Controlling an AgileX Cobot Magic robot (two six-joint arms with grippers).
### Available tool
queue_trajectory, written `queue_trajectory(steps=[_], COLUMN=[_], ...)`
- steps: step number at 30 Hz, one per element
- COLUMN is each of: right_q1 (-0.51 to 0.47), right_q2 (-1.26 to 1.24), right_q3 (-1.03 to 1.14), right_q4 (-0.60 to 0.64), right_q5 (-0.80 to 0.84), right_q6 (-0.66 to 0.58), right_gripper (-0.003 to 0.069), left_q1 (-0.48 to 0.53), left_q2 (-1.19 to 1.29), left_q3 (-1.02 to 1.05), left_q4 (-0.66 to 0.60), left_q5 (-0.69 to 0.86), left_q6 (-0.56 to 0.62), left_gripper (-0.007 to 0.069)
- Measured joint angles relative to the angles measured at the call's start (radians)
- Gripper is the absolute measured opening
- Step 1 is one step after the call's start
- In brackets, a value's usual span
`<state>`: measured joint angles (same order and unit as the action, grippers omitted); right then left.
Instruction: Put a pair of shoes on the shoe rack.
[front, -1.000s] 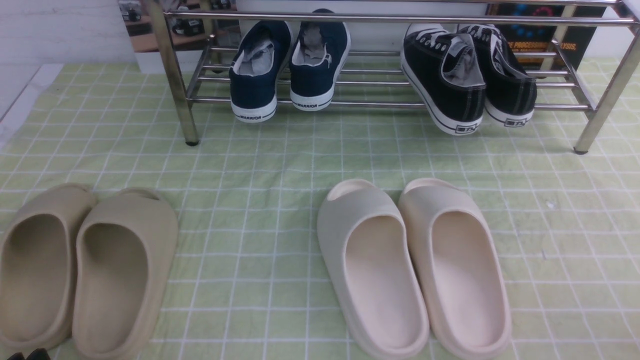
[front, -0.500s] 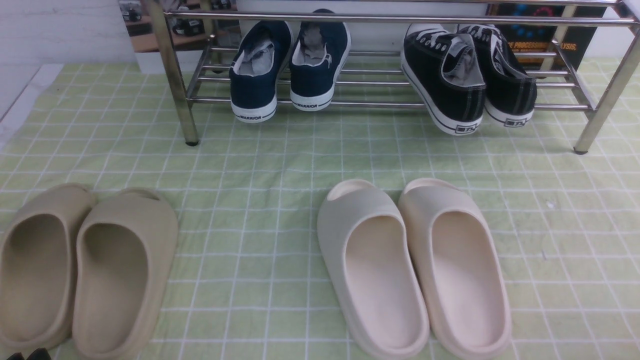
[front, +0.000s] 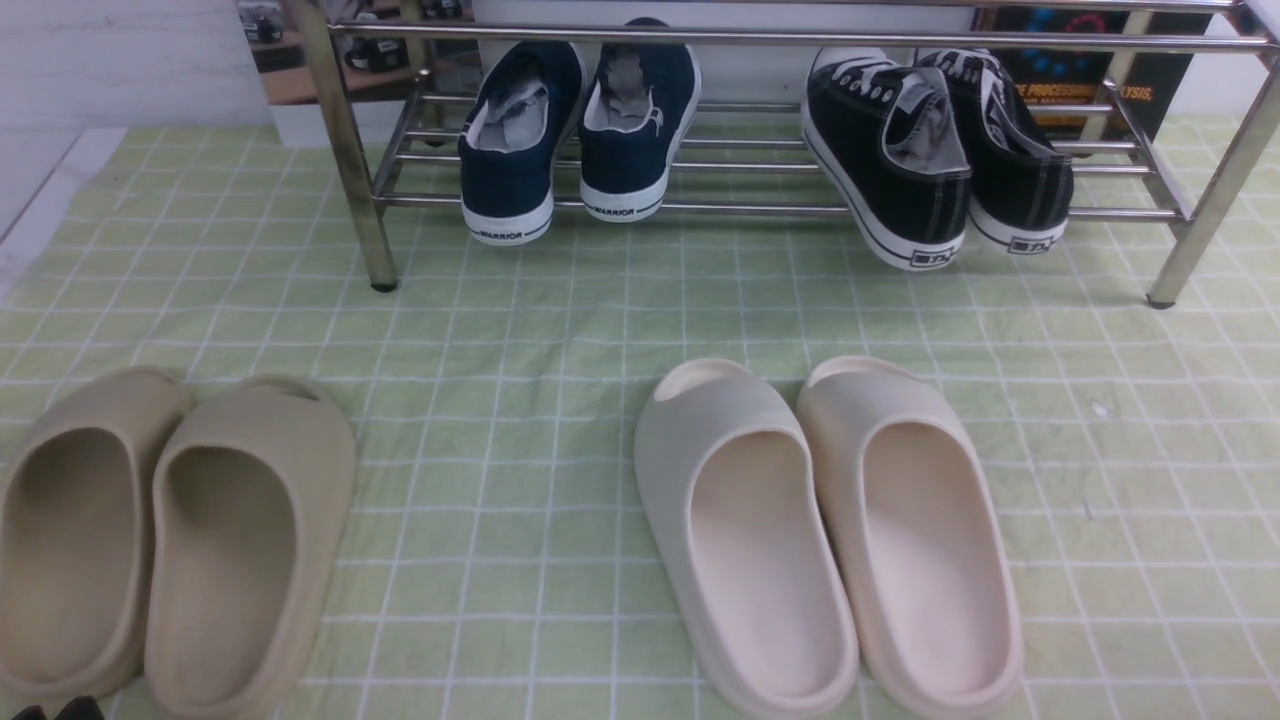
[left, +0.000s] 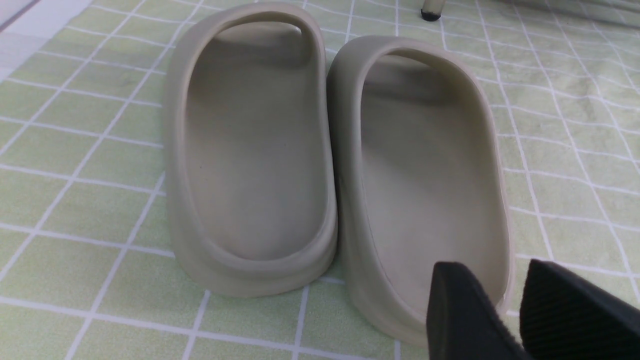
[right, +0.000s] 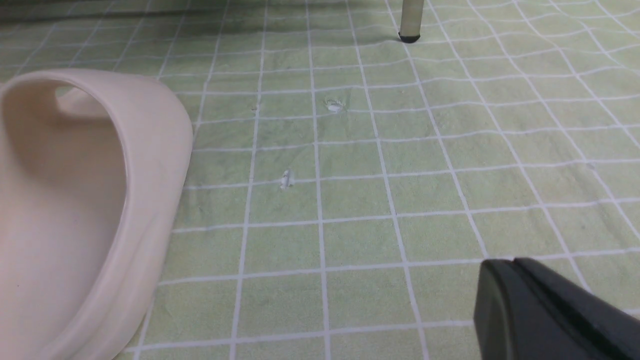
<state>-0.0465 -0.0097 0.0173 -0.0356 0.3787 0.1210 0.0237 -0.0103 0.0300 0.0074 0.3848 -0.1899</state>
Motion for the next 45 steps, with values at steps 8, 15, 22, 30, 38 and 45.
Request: queue_trajectory(steps=[8,15,22,30,38,45], right_q1=[0.000,0.000,0.000,0.000,0.000,0.000], right_q2=[0.000,0.000,0.000,0.000,0.000,0.000], right_q3=[0.000,0.000,0.000,0.000,0.000,0.000], right_q4=[0.000,0.000,0.000,0.000,0.000,0.000], right_q5=[0.000,0.002,0.002,0.002,0.002,0.002], right_q6=[0.000,0.000,0.000,0.000,0.000,0.000], right_gripper=[0.0000,0.0005,0.0010,0.0015,0.0022,0.0027], left_q1=[0.000,0.000,0.000,0.000,0.000,0.000], left_q2=[0.000,0.000,0.000,0.000,0.000,0.000], left_q3=[0.000,0.000,0.000,0.000,0.000,0.000], left_q4=[0.000,0.000,0.000,0.000,0.000,0.000], left_q5=[0.000,0.000,0.000,0.000,0.000,0.000], left_q6=[0.000,0.000,0.000,0.000,0.000,0.000], left_gripper=[0.0217,0.0218,0.0218,0.0218,0.0218,0.0223])
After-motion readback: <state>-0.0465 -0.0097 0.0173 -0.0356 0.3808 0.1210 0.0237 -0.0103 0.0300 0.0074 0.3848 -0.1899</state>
